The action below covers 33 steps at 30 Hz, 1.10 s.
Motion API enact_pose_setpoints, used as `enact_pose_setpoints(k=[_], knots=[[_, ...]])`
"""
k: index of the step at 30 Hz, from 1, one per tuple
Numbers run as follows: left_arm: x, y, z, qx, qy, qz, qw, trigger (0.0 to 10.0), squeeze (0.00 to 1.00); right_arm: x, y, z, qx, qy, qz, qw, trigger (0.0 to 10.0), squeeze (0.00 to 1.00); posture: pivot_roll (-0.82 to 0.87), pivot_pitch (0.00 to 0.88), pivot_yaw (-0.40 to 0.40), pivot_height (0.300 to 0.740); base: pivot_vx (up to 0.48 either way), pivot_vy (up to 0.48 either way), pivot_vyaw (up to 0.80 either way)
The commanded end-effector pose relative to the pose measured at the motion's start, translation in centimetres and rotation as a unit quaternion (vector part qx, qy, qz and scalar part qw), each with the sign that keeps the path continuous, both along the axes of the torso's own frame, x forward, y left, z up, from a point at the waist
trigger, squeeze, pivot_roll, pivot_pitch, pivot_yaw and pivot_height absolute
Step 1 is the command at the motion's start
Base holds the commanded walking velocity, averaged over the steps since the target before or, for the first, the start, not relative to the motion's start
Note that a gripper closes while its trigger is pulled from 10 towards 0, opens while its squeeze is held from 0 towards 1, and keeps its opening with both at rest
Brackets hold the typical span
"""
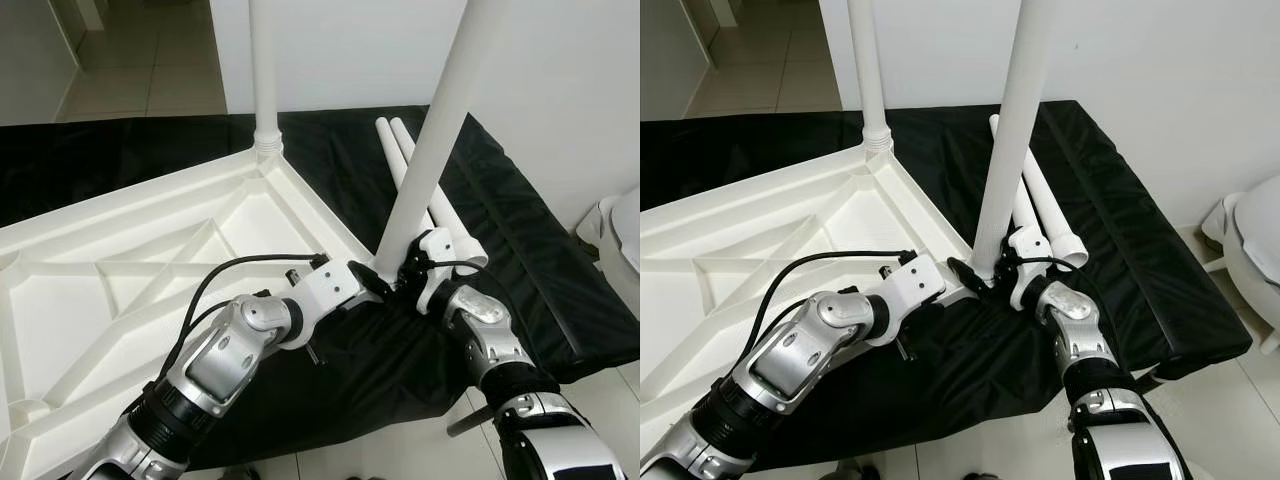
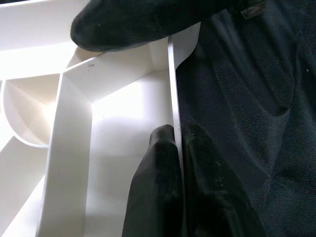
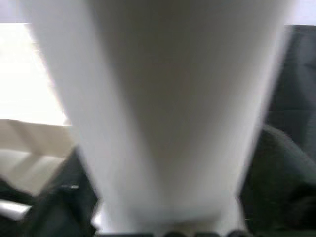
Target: Building children table
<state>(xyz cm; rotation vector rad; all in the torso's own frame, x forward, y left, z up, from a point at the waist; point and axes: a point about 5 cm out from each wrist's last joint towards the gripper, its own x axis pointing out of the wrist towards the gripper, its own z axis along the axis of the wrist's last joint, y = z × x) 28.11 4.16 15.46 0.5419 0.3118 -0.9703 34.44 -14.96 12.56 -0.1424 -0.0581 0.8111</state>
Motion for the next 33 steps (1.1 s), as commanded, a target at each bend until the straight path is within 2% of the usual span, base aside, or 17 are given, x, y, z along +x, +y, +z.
enact_pose_setpoints(k=[1,8,13,19,24,26,28,29,30,33], knots=[[-0.3,-0.8,1.3,-0.012,-0.03,-0.033,0.999,10.0,0.0,-1.1,-0.9,-3.0,-0.013,0.068,-0.005,0.998,0.0,0.0,-0.01,0.075,0.005,0.74,0.0,0.0,0.0],[-0.3,-0.8,1.2,-0.012,-0.029,-0.033,0.999,10.0,0.0,-1.3,-1.1,-3.3,-0.003,0.072,-0.012,0.997,0.0,0.0,-0.01,0.083,0.004,0.74,0.0,0.0,0.0],[-0.3,-0.7,1.3,-0.013,-0.029,-0.029,0.999,10.0,0.0,-1.1,-1.1,-3.5,-0.003,0.06,-0.051,0.997,0.0,0.0,-0.01,0.094,-0.001,0.74,0.0,0.0,0.0],[-0.3,-0.6,1.2,-0.014,-0.028,-0.025,0.999,10.0,0.0,-1.1,-0.4,-3.4,0.01,0.045,-0.092,0.995,0.0,0.0,-0.01,0.101,-0.002,0.74,0.0,0.0,0.0],[-0.3,-0.5,1.2,-0.014,-0.027,-0.024,0.999,10.0,0.0,-1.1,0.7,-3.1,0.04,0.039,-0.124,0.991,0.0,0.0,-0.02,0.104,0.0,0.74,0.0,0.0,0.0],[-0.3,-0.5,1.3,-0.013,-0.027,-0.025,0.999,10.0,0.0,-1.0,1.5,-3.1,0.061,0.04,-0.189,0.979,0.0,0.0,-0.01,0.108,0.003,0.74,0.0,0.0,0.0],[-0.3,-0.5,1.3,-0.013,-0.027,-0.025,0.999,10.0,0.0,-1.0,1.5,-3.1,0.061,0.04,-0.189,0.979,0.0,0.0,-0.01,0.108,0.003,0.74,0.0,0.0,0.0],[-0.3,-0.5,1.3,-0.013,-0.027,-0.024,0.999,10.0,0.0,-1.2,2.4,-3.0,0.072,0.034,-0.231,0.97,0.0,0.0,-0.01,0.109,0.005,0.74,0.0,0.0,0.0],[-0.3,-0.5,1.3,-0.013,-0.027,-0.024,0.999,10.0,0.0,-1.2,2.4,-3.0,0.072,0.034,-0.231,0.97,0.0,0.0,-0.01,0.109,0.005,0.74,0.0,0.0,0.0],[-0.3,-0.4,1.3,-0.012,-0.026,-0.026,0.999,10.0,0.0,-1.5,3.6,-2.8,0.088,0.029,-0.276,0.957,0.0,0.0,-0.01,0.109,0.005,0.74,0.0,0.0,0.0]])
